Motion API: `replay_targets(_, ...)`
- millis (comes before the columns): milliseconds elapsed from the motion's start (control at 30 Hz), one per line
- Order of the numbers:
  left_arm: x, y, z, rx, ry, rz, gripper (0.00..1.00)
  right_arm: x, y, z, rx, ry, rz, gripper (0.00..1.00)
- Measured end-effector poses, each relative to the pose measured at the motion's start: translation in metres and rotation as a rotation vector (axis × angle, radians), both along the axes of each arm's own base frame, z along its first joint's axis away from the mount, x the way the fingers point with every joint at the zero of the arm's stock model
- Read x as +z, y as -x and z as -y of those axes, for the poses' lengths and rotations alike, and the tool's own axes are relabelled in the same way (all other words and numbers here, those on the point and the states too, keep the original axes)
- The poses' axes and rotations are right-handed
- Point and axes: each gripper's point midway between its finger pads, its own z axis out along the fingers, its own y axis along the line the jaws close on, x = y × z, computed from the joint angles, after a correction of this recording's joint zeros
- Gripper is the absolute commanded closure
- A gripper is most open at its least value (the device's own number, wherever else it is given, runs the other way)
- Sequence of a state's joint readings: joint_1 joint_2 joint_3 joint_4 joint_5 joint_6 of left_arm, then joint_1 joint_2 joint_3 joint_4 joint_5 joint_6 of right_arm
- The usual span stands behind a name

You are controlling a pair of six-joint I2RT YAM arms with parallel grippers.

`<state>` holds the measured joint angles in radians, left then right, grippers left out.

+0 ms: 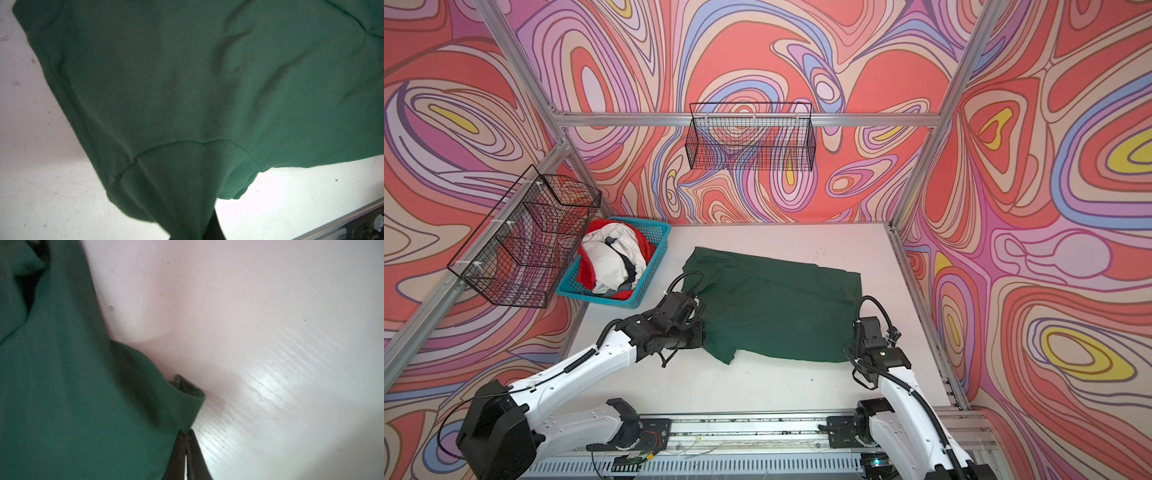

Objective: Fold and stack the t-shirts

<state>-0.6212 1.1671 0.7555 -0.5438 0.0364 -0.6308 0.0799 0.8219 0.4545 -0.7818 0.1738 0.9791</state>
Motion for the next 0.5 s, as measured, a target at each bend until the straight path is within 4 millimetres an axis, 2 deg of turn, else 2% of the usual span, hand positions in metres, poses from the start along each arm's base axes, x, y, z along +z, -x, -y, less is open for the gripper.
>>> replay_targets(167,0.007,-0.006,0.002,0.0,-0.003,0.015,1.0,0.021,-0.022,0.002,0.022,0.034,0.002,1.0)
replay_targets(400,0.013,-0.015,0.007,-0.001,-0.008,0.021,1.0,0.015,-0.032,0.002,0.056,0.059,-0.048,1.0)
replay_targets(500,0.014,-0.018,0.009,-0.002,-0.015,0.02,1.0,0.02,-0.042,0.002,0.069,0.066,-0.046,1.0)
